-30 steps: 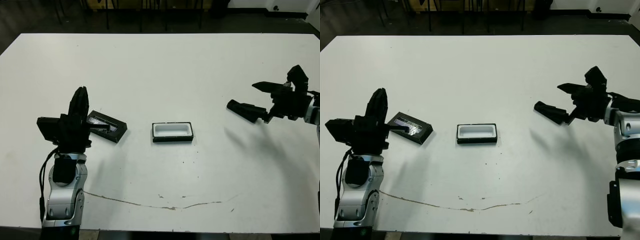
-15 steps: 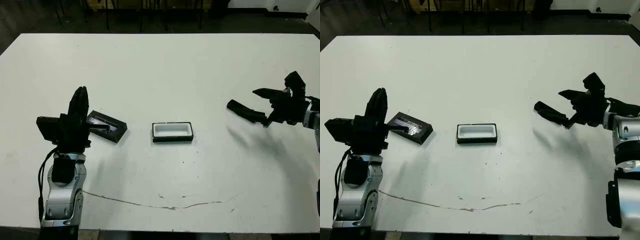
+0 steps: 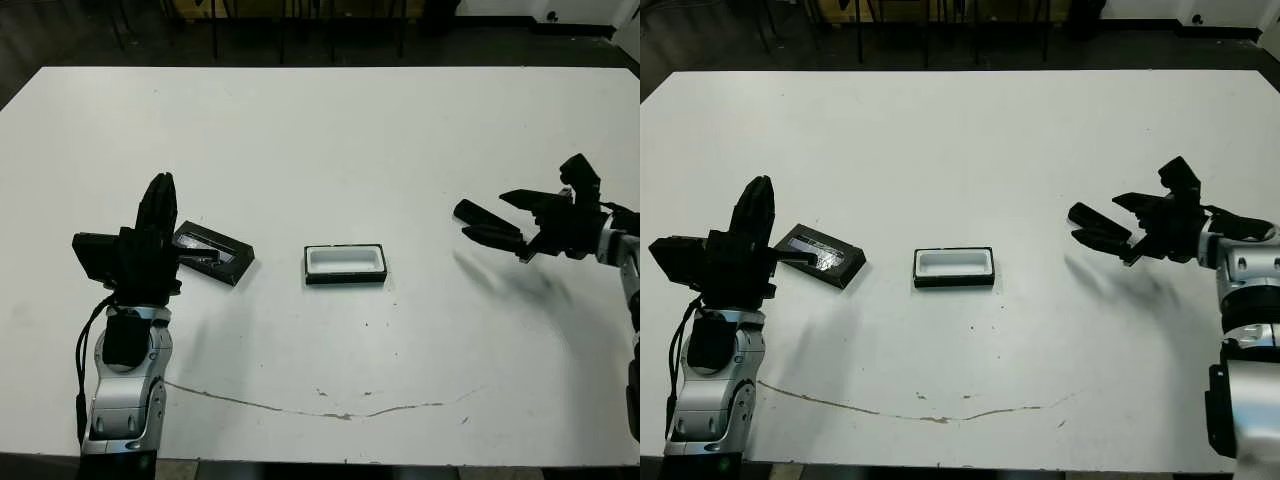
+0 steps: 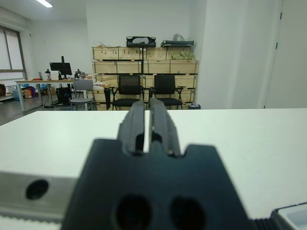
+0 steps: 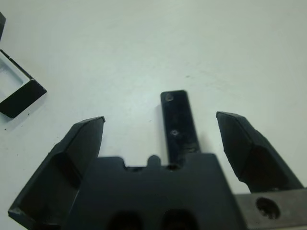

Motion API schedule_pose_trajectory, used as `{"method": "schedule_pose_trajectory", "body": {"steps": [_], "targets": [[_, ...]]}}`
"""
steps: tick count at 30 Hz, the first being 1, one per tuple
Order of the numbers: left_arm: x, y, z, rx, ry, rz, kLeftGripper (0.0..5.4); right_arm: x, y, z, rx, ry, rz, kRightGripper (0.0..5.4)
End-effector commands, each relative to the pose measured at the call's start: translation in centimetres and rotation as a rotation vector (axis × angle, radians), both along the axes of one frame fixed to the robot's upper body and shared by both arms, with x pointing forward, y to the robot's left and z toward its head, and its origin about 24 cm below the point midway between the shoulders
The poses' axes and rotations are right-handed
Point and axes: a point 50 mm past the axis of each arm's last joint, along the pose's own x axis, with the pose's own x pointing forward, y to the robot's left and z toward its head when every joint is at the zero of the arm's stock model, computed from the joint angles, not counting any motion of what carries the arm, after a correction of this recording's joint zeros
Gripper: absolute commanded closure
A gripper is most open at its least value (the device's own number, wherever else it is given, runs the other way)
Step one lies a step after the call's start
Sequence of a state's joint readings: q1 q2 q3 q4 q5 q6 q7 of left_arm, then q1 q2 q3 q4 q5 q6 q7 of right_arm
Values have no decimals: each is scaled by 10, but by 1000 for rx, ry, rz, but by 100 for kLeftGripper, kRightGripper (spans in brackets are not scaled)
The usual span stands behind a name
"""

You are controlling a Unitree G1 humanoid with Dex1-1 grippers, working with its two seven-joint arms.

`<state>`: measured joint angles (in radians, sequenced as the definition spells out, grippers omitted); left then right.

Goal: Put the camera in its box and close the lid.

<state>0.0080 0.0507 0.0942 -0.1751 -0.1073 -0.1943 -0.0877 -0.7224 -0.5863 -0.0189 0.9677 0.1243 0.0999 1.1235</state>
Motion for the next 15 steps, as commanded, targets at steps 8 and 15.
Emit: {"method": "schedule_pose_trajectory", "body": {"steps": [8,15], "targets": [[-2,6,-7,14,35,12,540,-8,-4,-16,-4,51,-44,1],[-3,6,-7,23,41,13,540,-10,-4,-17,-18,35,-39,1]]}}
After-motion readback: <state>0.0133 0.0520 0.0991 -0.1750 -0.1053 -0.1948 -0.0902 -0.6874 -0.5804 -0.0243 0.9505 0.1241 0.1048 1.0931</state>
